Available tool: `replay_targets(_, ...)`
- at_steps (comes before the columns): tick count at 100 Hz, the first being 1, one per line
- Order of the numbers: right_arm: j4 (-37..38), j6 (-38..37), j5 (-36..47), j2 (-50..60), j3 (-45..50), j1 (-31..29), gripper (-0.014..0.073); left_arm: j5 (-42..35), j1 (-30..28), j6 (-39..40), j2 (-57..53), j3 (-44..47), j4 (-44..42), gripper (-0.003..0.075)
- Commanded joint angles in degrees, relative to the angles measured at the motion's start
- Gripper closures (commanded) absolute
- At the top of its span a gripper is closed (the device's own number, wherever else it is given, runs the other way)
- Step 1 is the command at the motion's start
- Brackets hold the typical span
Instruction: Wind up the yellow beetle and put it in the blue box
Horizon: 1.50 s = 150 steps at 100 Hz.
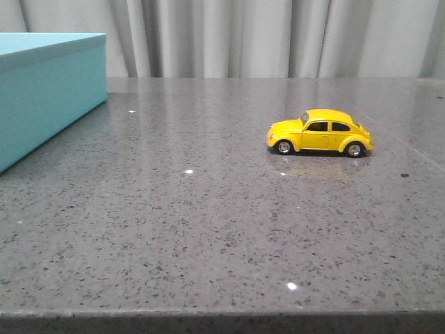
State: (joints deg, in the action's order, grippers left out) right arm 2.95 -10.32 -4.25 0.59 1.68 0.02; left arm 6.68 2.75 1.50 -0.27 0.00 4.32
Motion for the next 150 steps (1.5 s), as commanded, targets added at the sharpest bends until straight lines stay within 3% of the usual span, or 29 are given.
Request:
replay_targets(1, 0.4, 0.3, 4.6, 0.9, -1.0, 0.0, 0.0662, -4.6, 0.2, 0.2, -1.7, 1.2, 0.3, 0.0739)
replay_targets(111, 0.4, 0.3, 5.4, 0.9, -1.3, -0.1, 0.0662, -7.6, 0.2, 0.4, -1.7, 1.1, 2.5, 0.0739)
replay_targets(121, 0.4, 0.3, 3.0, 0.9, -3.2, -0.1, 0.0662, -7.6, 0.2, 0.4, -1.7, -0.1, 5.8, 0.0739)
replay_targets(150, 0.2, 0.3, -8.0, -2.0, -12.8, -0.1, 0.0652, -0.8, 0.2, 0.4, 4.5, -10.2, 5.2, 0.0739)
